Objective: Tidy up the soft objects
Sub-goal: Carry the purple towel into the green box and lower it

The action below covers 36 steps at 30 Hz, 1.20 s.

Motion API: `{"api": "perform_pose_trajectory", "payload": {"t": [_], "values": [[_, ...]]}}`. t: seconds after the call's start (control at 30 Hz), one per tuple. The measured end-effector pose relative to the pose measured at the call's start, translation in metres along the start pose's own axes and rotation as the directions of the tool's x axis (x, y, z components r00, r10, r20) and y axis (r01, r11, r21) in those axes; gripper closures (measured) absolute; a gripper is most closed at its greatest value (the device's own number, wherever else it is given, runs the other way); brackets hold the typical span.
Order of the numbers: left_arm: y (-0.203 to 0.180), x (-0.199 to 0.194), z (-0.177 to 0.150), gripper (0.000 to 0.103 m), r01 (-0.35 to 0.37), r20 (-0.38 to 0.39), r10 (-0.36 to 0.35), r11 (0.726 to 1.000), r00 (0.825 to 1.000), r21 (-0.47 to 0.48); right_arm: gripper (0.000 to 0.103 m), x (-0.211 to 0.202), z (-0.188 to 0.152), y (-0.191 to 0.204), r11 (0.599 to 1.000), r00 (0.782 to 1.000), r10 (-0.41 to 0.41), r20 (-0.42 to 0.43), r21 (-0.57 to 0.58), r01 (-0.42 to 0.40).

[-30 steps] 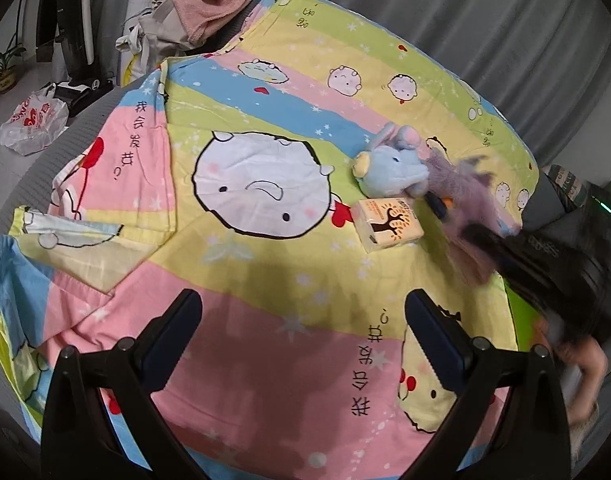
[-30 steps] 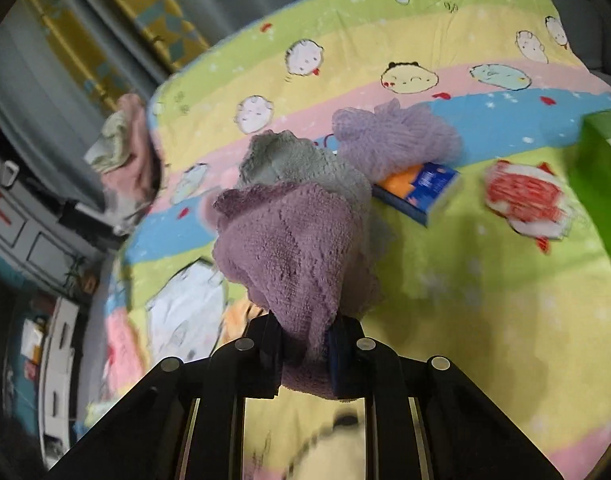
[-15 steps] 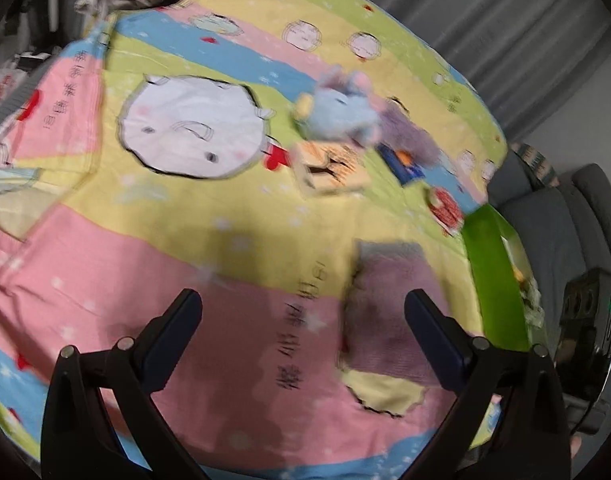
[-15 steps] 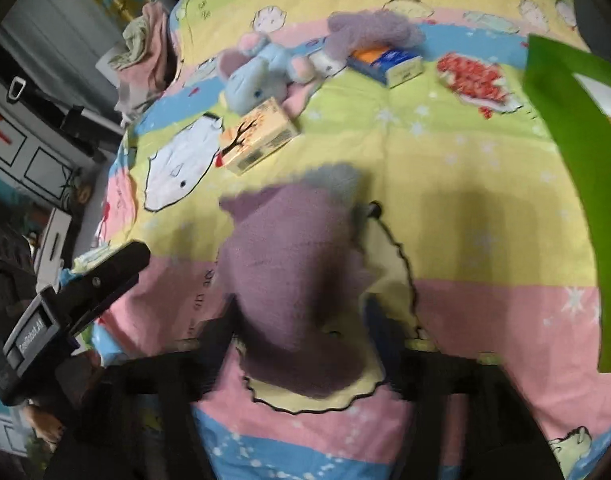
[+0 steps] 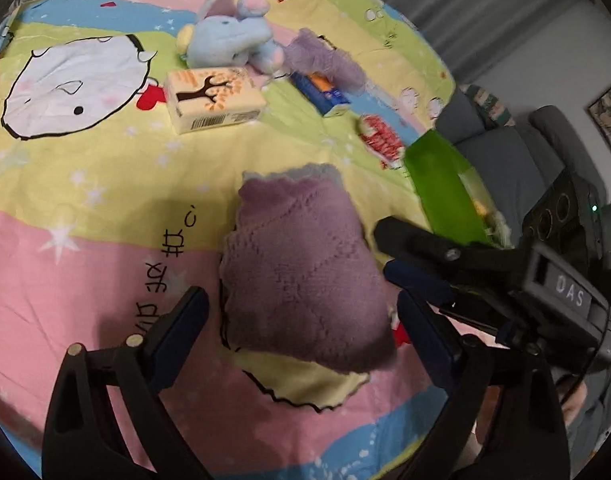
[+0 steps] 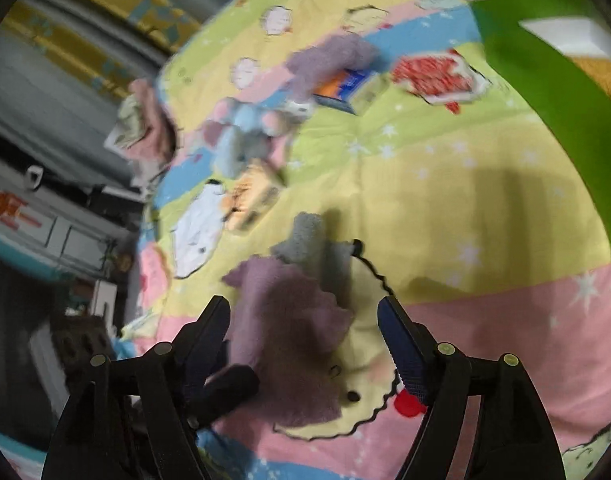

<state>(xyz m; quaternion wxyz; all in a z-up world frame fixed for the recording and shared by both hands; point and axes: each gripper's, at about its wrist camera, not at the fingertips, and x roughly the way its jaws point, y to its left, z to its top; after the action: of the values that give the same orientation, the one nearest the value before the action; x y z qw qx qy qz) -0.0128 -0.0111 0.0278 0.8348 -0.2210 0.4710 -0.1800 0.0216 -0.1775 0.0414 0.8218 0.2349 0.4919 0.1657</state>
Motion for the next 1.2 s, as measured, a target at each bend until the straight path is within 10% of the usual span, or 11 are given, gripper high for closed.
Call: {"api": "perform_pose_trajectory", "payload": {"t": [0.17,0.33,0.87,1.2], "values": [[-0.001,0.005,-0.001,0.057,-0.016,0.014,0.015,0.999,1.0,0.05,0.045,0.028,-0.005,-0.005,0.999,0.996,0.03,-0.082,0.028,-0.028],[-0.007,0.015,-0.002,0.078,-0.011,-0.006,0.011,0.998,1.0,0.065,0.074,0.032,-0.01,-0.001,0.997,0.993,0.076,-0.094,-0.004,-0.077],[-0.132,0.01,0.031,0.081,0.056,0.128,-0.097,0.954,0.987,0.296,0.074,-0.076,0.019,-0.018,0.994,0.976,0.112,0.188,-0.004,-0.113],[-0.219,0.046,0.062,0.082,0.136,0.068,-0.183,0.891,0.981,0.433,0.074,-0.151,0.056,-0.067,0.993,0.934,0.064,0.351,0.07,-0.094]]}}
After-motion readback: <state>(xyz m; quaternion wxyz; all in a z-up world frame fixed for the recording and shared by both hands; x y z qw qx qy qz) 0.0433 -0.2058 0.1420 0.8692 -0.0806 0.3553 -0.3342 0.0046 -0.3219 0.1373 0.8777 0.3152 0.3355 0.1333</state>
